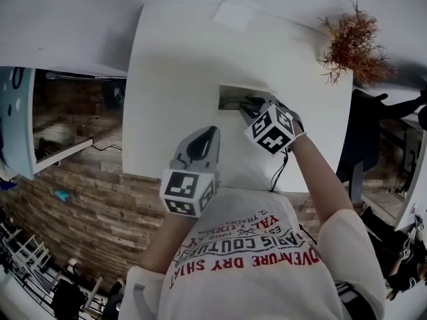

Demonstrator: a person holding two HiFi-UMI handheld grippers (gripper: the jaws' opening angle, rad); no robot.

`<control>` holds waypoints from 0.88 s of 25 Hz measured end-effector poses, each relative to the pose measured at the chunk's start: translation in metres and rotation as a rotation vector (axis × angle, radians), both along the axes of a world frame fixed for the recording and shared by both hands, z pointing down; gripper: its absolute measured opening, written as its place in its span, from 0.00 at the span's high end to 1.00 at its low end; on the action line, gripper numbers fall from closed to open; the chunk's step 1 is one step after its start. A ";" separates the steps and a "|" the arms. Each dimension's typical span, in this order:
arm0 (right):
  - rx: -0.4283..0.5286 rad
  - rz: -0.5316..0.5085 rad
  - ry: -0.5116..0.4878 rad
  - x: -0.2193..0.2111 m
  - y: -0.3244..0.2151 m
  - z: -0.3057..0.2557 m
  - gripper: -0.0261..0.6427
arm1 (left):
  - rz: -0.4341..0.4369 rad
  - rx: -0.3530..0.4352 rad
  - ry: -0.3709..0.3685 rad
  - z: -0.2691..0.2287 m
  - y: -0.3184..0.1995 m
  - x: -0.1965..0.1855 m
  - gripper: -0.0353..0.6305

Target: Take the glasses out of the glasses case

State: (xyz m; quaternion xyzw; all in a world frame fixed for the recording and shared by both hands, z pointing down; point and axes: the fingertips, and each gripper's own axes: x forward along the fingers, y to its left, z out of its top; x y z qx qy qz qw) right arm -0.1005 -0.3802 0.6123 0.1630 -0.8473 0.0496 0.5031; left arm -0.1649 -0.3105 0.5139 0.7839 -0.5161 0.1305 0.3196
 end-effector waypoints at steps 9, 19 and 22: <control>0.037 -0.113 0.096 0.001 -0.006 0.015 0.89 | -0.009 -0.010 -0.012 0.004 -0.008 -0.004 0.94; 0.099 -0.173 0.123 0.003 -0.009 0.010 0.92 | -0.001 -0.020 -0.005 0.004 -0.009 0.000 0.94; 0.146 -0.149 0.103 0.004 -0.015 -0.003 0.92 | -0.002 -0.004 -0.009 0.000 -0.012 0.002 0.94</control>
